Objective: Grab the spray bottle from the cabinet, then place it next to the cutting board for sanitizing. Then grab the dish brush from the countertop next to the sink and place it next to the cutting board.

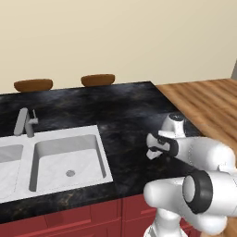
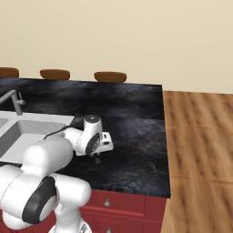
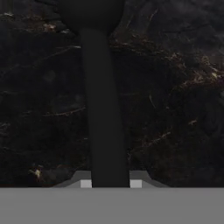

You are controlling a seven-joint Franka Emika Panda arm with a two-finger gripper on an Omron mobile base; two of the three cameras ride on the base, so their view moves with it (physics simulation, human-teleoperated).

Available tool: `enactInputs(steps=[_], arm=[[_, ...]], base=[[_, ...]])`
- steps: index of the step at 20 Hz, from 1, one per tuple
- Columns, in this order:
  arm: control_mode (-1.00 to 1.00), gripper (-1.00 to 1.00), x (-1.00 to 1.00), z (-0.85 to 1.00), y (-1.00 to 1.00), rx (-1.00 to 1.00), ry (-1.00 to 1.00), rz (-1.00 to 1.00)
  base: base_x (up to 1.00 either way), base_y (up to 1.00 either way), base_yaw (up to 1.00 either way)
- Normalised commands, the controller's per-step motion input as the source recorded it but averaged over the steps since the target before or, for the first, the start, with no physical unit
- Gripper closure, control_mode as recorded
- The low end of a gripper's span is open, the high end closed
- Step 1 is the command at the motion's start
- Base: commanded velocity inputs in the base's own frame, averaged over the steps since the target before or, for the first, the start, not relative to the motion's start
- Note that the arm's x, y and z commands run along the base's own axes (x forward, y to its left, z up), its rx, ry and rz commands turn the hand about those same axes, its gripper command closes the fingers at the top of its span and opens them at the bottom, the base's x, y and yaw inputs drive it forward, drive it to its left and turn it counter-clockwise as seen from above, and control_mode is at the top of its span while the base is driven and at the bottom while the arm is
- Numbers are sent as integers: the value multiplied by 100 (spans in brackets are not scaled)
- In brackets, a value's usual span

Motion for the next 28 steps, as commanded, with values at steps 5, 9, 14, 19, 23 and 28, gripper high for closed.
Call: enactInputs(steps=[5, 9, 14, 19, 23, 28], arm=[[-100, 100, -45, 62, 0, 7, -7, -19], [-100, 100, -44, 89, 0, 6, -4, -17], [-100, 100, -62, 77, 0, 2, -15, -24], [-100, 100, -93, 65, 0, 2, -13, -20], [-100, 100, -86, 74, 0, 4, -10, -18], [-100, 100, -81, 82, 1, 1, -16, -9]], base=[[0, 0, 0], [0, 0, 0], [0, 0, 0], [0, 0, 0], [0, 0, 0], [0, 0, 0]])
